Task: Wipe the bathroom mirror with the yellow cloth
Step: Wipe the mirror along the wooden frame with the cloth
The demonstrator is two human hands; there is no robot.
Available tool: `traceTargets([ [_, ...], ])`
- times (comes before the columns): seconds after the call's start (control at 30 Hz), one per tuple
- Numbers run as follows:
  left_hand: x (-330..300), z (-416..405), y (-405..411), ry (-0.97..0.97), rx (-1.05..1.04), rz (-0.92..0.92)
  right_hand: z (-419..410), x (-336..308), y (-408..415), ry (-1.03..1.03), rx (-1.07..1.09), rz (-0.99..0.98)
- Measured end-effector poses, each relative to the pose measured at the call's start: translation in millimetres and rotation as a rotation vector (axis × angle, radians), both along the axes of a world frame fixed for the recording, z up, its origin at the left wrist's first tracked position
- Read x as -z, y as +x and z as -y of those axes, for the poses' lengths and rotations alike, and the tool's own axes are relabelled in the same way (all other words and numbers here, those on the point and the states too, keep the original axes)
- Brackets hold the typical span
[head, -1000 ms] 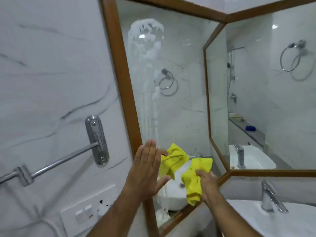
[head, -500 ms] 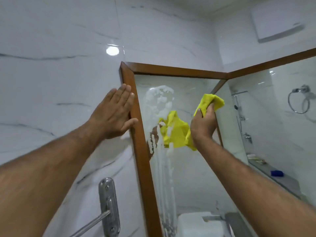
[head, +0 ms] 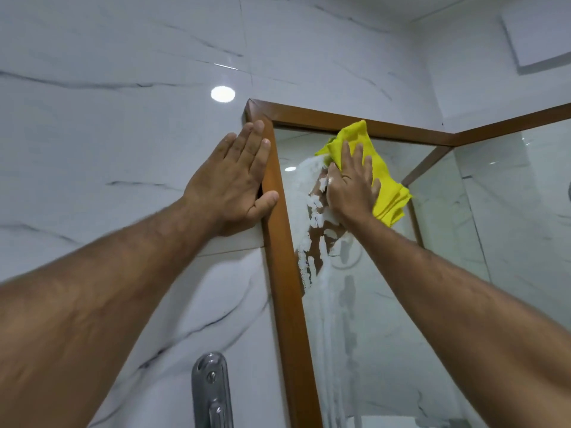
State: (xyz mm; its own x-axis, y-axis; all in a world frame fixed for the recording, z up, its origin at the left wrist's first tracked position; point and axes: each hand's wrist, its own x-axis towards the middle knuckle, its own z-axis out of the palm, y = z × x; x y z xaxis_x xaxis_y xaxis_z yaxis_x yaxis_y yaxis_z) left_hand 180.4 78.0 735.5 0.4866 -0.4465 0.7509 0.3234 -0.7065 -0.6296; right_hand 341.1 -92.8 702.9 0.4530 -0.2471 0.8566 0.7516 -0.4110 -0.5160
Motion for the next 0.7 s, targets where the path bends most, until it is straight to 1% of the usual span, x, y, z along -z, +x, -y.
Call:
traceTargets([
  [0.13, -4, 1, 1, 0.029, 0.000, -0.012, -6, 9, -12, -0.141, -0.052, 0.170],
  [0.23, -5, 1, 0, 0.042, 0.003, -0.020, -14, 17, -29, -0.246, -0.128, 0.297],
  [0.33, -5, 0, -1, 0.049, 0.022, -0.042, -20, 35, -39, -0.346, -0.185, 0.407],
  [0.5, 6, -8, -1, 0.167, 0.050, -0.095, -18, 70, -38, -0.394, -0.213, 0.446],
  [0.6, 15, -8, -1, 0.195, 0.079, -0.107, -11, 99, -36, -0.460, -0.152, 0.481],
  [0.7, 27, -8, -3, 0.199, 0.104, -0.135, -4, 134, -36, -0.558, -0.113, 0.472],
])
